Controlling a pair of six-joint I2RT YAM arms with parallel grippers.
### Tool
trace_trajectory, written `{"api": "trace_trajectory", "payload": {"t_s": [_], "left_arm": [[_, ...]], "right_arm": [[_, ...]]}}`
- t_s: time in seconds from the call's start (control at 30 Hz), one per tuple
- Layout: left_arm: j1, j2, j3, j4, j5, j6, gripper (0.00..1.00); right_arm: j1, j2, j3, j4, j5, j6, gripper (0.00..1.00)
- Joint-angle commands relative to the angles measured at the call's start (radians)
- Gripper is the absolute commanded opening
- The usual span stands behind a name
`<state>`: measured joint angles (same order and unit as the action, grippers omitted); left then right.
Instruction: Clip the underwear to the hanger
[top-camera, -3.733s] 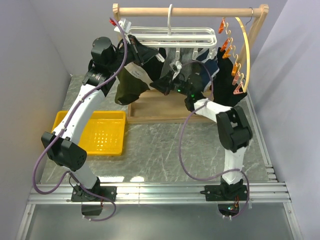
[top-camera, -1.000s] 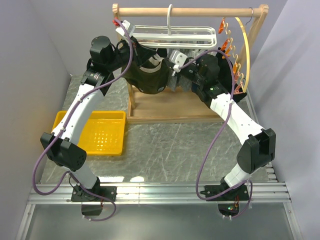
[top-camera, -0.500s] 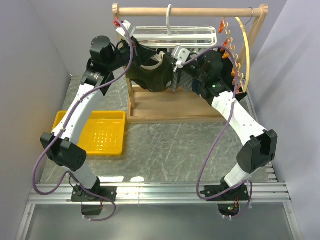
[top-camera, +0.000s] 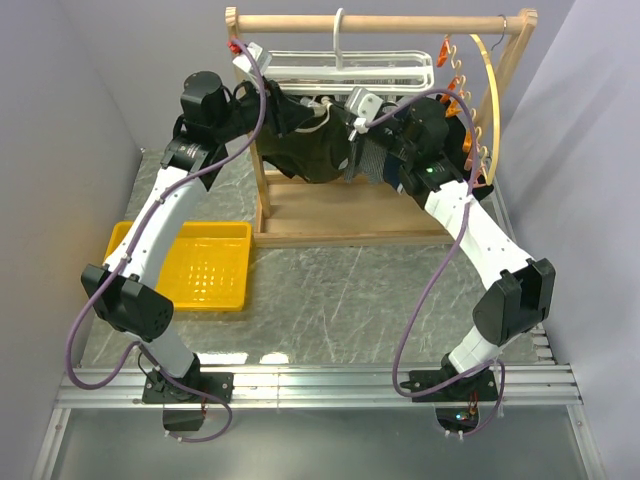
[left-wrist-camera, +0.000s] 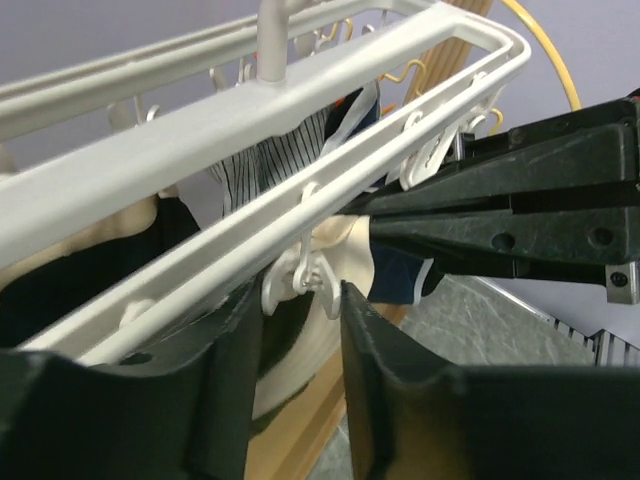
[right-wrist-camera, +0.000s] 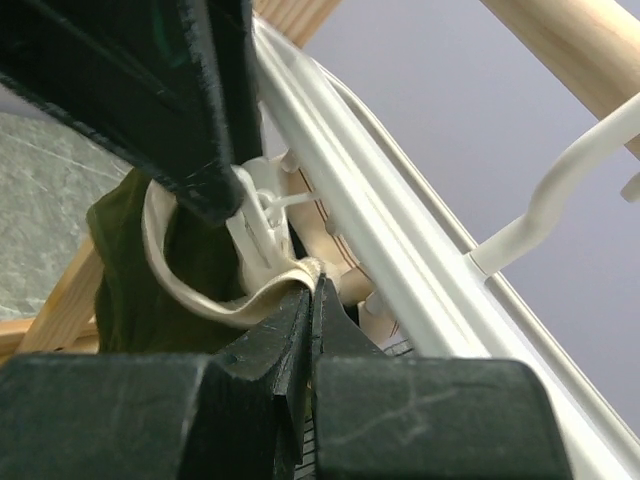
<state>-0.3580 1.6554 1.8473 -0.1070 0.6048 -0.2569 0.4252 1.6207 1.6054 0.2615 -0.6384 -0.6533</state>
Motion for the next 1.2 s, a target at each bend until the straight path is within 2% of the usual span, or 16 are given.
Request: {"api": "trace_trajectory", "payload": {"t_s": [0.0, 0.17, 0.2, 0.27, 0.47, 0.7, 0.93, 1.1, 1.17], "left_arm": [[0.010, 0.015, 0.003, -0.088, 0.001, -0.012, 0.41], [0.011, 0.004, 0.003, -0.066, -0.026, -0.022, 0.53], [0.013, 0.001, 0.003, -0.062, -0.030, -0.024, 0.60], [0.016, -0.008, 0.000, -0.054, -0.031, -0.025, 0.64], [0.042, -0.077, -0.049, 0.002, -0.014, -0.067, 0.88], [0.071, -0.241, -0.196, 0.040, 0.044, -0.091, 0.93], [0.106, -0.431, -0.374, -0.013, -0.010, -0.105, 0.99], [0.172, -0.499, -0.459, -0.066, -0.056, -0.157, 0.99], [0.204, -0.487, -0.438, -0.167, -0.080, -0.179, 0.99]], "right_arm": [[-0.003, -0.004, 0.053, 0.019, -0.018, 0.000, 0.00], [-0.005, -0.002, 0.056, 0.019, -0.014, -0.005, 0.00], [-0.003, 0.001, 0.059, 0.019, -0.014, -0.006, 0.00], [-0.006, 0.002, 0.068, 0.015, -0.012, -0.009, 0.00], [-0.003, 0.013, 0.088, -0.004, 0.000, -0.016, 0.00], [-0.005, -0.007, 0.036, -0.039, 0.025, -0.026, 0.00], [0.001, -0.059, -0.093, -0.074, 0.054, -0.031, 0.01], [0.014, -0.102, -0.170, -0.080, 0.094, -0.020, 0.28], [0.014, -0.122, -0.192, -0.088, 0.117, -0.005, 0.37]]}}
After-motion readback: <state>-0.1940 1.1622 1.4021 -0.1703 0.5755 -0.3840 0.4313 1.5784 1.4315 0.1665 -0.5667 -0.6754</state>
